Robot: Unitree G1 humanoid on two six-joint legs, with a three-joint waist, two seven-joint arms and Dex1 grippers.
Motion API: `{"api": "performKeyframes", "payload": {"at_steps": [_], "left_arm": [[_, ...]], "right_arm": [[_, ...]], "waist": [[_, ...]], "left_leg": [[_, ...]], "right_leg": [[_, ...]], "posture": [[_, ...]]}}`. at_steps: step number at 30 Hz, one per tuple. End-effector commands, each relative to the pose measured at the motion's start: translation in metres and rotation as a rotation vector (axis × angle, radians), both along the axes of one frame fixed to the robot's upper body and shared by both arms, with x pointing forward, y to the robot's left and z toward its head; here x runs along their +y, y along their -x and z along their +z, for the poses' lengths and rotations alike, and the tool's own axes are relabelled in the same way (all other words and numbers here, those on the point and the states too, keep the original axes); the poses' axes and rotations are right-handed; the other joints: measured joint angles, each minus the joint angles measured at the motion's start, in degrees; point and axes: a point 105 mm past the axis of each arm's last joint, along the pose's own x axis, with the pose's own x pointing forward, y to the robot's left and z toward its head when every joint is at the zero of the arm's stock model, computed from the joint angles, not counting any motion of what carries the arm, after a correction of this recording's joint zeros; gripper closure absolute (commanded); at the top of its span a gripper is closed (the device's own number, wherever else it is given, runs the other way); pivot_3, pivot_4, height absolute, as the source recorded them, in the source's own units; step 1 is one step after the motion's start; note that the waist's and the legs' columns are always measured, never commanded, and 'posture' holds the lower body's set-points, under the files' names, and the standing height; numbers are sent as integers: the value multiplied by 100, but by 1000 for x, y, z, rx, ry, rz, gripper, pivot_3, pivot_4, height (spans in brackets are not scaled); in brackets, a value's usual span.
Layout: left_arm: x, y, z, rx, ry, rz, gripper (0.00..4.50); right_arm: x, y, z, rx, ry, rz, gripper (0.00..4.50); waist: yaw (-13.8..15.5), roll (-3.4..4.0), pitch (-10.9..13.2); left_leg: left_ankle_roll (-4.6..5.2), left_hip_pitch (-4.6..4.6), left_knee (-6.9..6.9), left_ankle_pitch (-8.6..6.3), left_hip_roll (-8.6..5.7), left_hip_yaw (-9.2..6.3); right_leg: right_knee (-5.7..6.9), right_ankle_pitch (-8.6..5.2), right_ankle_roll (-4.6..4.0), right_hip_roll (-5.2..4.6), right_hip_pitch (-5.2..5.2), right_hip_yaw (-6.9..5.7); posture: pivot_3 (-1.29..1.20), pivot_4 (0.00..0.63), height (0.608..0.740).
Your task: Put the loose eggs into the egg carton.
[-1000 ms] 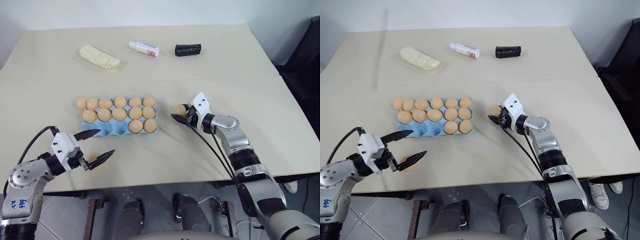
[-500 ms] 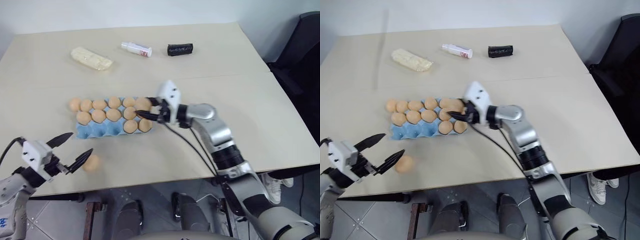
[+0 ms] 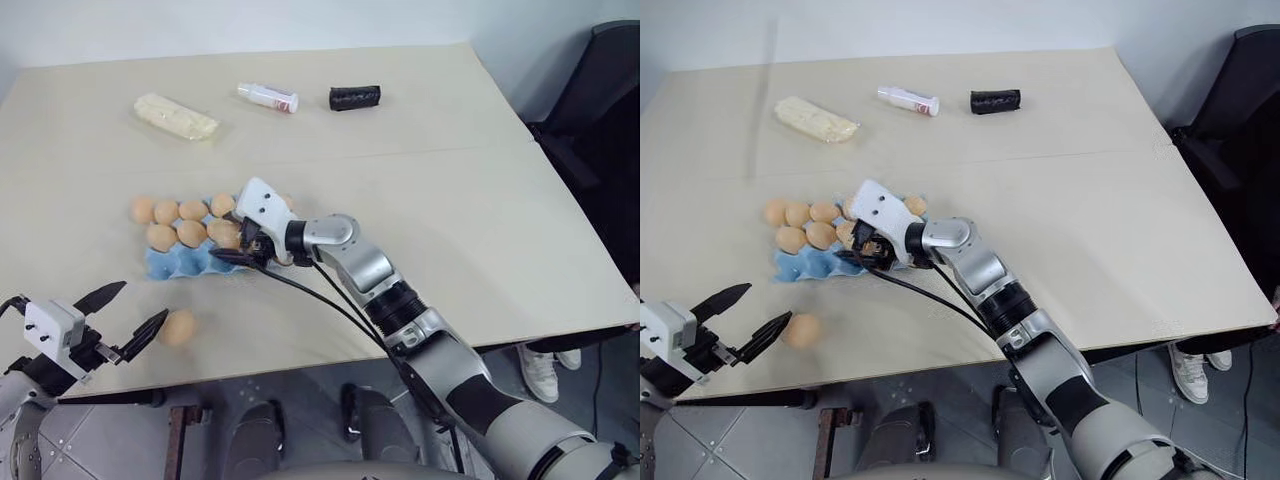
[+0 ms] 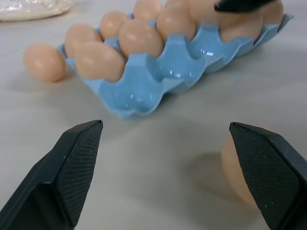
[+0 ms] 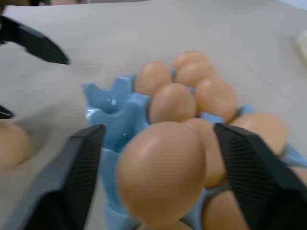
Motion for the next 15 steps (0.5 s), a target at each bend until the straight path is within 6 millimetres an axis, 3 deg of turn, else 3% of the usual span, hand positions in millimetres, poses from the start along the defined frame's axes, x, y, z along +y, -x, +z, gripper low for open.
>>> {"api": "performKeyframes", "payload": {"at_steps": [1,7,10,15], "left_arm": [[-4,0,10,-39,1,-13,0],[-9,-5,12,-43,1,-38,0],[-16,-8,12,-39,-10,-82,0],[-31,-13,10,-16,-34,-169,0]], "right_arm": [[-1,18,26,-39,-89,94,22],[-46,13,35,-89,-101,73,22],[-89,9,33,-135,-135,31,22],[-158,16,3,-180,-101,-8,22]], "waist": [[15,0,0],[61,-6,-3],[103,-6,-4],[184,-6,-3]], "left_leg": [[-2,0,1,-1,2,-2],[-3,0,17,-3,-1,1],[-2,1,25,-4,-1,4],[-3,3,28,-5,1,61]], "right_leg": [[5,-3,-5,0,0,-9],[13,-4,-8,-1,2,-30],[16,-4,-8,2,2,-37],[15,-5,-8,28,2,-38]], "posture": [[0,150,740],[0,150,740],[0,150,740],[0,150,740]]}}
